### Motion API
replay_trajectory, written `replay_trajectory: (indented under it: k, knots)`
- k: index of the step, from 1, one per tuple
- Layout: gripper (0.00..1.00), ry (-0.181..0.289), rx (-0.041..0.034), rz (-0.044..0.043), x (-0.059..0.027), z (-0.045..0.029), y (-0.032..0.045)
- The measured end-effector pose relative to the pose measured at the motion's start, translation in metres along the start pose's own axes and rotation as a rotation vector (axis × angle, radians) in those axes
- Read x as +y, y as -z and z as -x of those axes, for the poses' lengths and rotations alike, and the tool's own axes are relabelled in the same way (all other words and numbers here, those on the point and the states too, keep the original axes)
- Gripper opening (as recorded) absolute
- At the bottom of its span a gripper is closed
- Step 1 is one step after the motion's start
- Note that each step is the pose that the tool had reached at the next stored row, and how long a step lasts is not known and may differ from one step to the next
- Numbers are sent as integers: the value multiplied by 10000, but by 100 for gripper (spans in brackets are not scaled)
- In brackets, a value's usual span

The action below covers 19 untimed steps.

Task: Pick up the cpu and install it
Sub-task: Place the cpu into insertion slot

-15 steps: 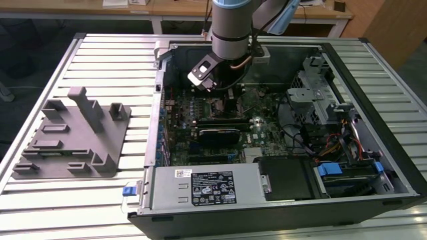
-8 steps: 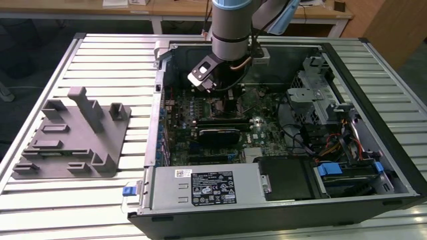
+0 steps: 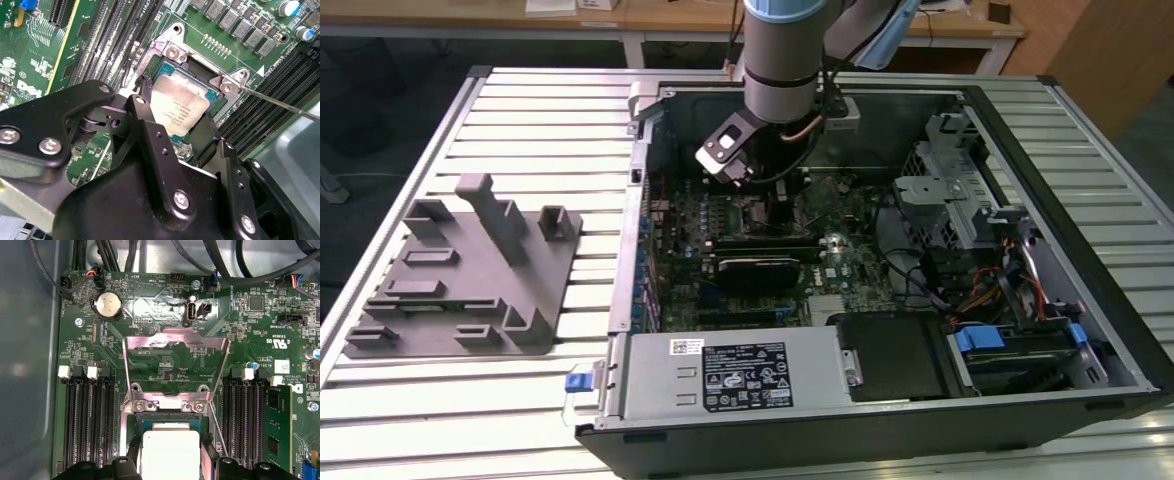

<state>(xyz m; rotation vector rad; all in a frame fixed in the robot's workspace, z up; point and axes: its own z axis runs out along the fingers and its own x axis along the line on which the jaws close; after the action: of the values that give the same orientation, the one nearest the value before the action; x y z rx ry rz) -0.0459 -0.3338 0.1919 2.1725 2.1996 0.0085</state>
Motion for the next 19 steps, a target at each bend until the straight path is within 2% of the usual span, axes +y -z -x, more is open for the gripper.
replay_trajectory:
  k: [1, 5, 14, 15, 19]
  knots:
    - [55, -1, -1, -1, 1, 0, -1]
    - [55, -5, 96, 6, 2, -2, -6]
    - [55, -17, 100, 3, 29, -1, -9]
    - [55, -61, 108, 10, 71, -1, 15]
    - [55, -62, 100, 3, 71, 2, 72]
